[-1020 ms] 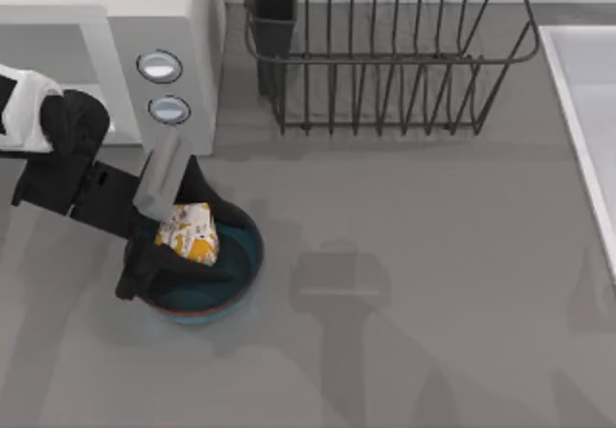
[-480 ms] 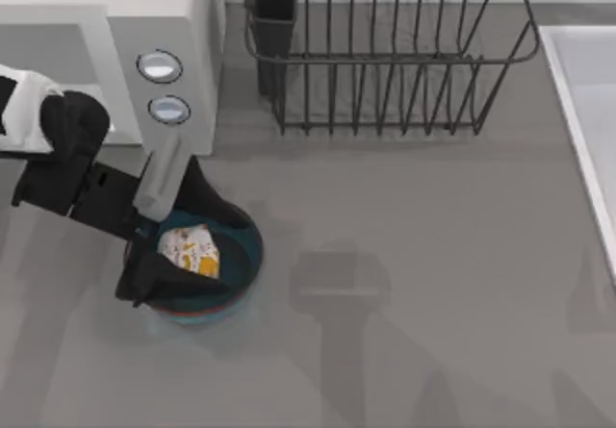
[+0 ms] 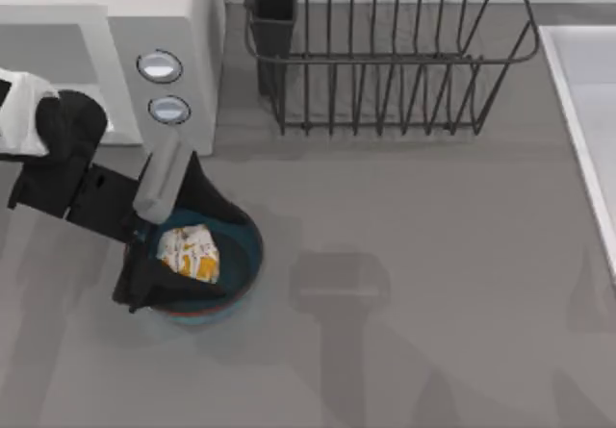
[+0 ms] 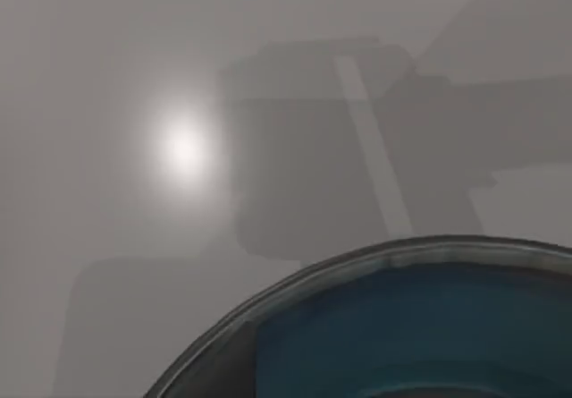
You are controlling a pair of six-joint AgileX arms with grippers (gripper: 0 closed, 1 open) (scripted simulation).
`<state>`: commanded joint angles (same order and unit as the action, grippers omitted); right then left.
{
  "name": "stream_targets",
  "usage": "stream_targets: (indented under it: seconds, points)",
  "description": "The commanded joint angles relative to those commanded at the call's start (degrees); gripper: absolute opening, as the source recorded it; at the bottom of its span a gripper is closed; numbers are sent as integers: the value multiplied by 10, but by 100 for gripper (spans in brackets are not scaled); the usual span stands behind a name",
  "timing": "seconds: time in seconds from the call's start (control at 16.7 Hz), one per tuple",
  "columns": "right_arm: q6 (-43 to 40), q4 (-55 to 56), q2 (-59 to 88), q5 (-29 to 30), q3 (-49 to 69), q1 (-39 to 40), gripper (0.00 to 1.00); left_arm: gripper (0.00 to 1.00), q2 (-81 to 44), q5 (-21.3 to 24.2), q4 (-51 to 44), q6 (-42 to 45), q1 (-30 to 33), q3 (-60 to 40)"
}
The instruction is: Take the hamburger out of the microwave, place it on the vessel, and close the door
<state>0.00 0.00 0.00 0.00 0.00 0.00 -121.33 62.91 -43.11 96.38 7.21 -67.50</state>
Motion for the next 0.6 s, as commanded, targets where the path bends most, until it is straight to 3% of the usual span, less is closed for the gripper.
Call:
stream_targets:
  seconds: [0.24, 0.6]
  points:
    - [0, 0, 0, 0, 0, 0, 100, 100, 108, -84, 64, -107, 0, 98]
    - [0, 0, 0, 0, 0, 0, 100, 100, 447, -278, 204, -406, -9, 322]
